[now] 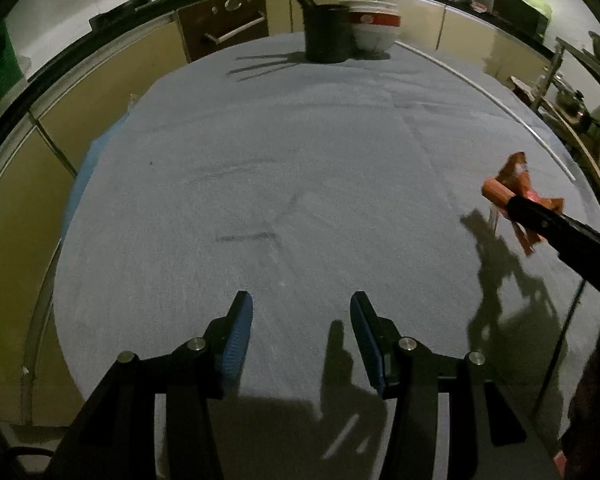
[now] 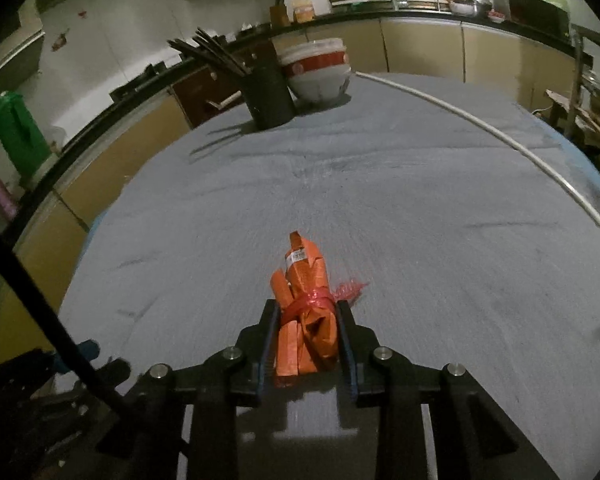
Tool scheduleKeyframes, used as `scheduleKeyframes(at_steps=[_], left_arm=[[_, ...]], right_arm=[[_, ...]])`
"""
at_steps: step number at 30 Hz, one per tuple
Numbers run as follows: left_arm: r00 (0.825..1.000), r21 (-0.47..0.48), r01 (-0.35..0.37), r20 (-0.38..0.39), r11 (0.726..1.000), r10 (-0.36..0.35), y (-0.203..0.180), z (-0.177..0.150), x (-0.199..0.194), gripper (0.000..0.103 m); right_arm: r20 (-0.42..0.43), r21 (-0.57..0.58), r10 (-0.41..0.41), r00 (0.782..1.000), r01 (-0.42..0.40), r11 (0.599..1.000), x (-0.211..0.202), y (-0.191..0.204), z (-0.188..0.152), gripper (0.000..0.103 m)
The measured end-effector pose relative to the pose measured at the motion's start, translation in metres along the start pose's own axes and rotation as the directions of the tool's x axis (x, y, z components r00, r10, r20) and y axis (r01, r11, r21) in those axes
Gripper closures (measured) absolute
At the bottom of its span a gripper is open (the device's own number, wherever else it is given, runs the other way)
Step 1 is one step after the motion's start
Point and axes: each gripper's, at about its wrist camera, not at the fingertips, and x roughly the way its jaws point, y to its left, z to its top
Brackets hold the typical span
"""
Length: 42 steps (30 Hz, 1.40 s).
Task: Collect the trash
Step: 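Lift the orange wrapper and carry it with the right tool toward the basket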
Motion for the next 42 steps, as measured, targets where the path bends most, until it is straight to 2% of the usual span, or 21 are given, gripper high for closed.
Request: scheduleKeyframes(at_steps=[11, 17, 29, 42], left_arm=[[0.996, 0.052, -0.011, 0.094, 0.999, 0.006, -0.023, -0.038, -0.067, 0.052], [0.989, 0.102, -0.015, 0.149, 0.995, 0.0, -0.042, -0.06, -0.103, 0.052], [0.97, 0.173, -0.02, 0.24, 0.985, -0.022, -0.074, -0.089, -0.159, 0.052], [0.959, 0.219, -0.008, 0.277, 0.976, -0.054, -0.1, -0.11, -0.191, 0.051]], right_arm=[[0.131, -0.006, 0.03, 0.991, -0.03, 1.0, -0.11, 0.01, -0.056, 0.074], [0.186, -0.009, 0.048, 0.981, -0.047, 0.999, -0.153, 0.018, -0.083, 0.073], [0.296, -0.019, 0.035, 0.955, -0.03, 0.999, -0.233, 0.016, -0.125, 0.074], [0.366, -0.011, 0.01, 0.931, -0.006, 1.0, -0.288, 0.009, -0.16, 0.073]])
